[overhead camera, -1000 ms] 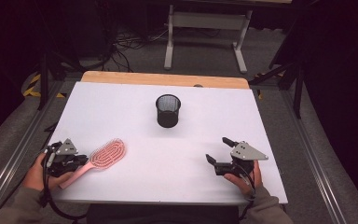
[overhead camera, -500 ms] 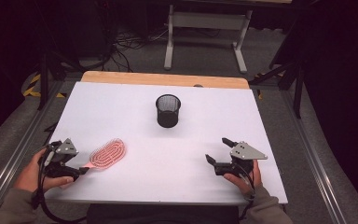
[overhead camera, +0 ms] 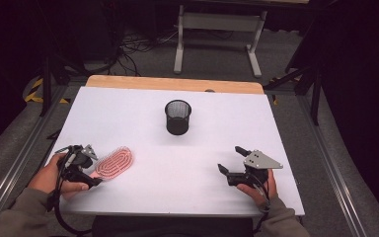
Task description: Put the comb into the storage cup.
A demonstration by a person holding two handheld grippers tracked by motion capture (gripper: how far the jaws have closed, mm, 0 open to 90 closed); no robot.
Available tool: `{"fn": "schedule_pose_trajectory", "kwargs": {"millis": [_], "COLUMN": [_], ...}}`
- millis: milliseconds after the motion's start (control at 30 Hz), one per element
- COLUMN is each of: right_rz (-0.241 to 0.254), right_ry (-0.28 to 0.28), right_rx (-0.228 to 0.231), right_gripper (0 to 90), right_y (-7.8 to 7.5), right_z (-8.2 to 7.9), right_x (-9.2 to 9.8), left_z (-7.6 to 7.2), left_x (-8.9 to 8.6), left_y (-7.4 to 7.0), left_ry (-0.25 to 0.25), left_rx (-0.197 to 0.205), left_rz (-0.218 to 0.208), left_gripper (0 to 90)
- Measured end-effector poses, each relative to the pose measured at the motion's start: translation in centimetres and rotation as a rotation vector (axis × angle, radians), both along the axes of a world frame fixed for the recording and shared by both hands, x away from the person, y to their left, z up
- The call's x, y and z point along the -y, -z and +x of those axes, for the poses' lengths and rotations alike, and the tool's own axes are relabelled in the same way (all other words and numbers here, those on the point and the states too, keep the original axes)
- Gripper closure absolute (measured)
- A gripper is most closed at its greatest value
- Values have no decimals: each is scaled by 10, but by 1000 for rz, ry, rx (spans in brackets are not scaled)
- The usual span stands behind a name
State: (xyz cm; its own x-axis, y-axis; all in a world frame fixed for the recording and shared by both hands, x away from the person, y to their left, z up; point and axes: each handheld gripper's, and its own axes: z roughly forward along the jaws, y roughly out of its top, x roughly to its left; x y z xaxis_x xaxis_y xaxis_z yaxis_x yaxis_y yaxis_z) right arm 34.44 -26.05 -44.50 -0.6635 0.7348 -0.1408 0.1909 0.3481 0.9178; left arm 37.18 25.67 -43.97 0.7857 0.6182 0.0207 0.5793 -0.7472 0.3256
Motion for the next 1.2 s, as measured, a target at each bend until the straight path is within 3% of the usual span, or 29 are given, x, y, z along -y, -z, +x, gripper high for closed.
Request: {"fn": "schedule_pose_trajectory", "kwargs": {"millis": [200, 400, 633, 800, 933, 1033, 1133, 1200], "right_rz": [-2, -2, -7, -10, -11, -10, -11, -12], "right_ry": [-1, -2, -16, -25, -28, -25, -27, -26], "right_rx": [0, -2, -7, -9, -11, -12, -10, -10], "right_gripper": [142, 143, 149, 151, 151, 150, 151, 150], "right_y": [0, 0, 1, 1, 0, 0, 0, 0], "right_z": [0, 0, 1, 0, 0, 0, -1, -1], "right_x": [-1, -1, -1, -2, -2, -1, -1, -1], "left_z": [1, 8, 11, 9, 5, 3, 3, 3], "left_x": [0, 4, 6, 6, 8, 12, 13, 11], "left_y": [3, 4, 4, 5, 5, 7, 9, 11], "left_ry": [14, 29, 47, 53, 58, 52, 26, 15], "left_rx": [-29, -54, -41, -18, 33, 130, 192, 203], "left_rz": [19, 31, 26, 19, 27, 46, 41, 28], "left_gripper": [460, 550, 668, 690, 692, 693, 693, 693]}}
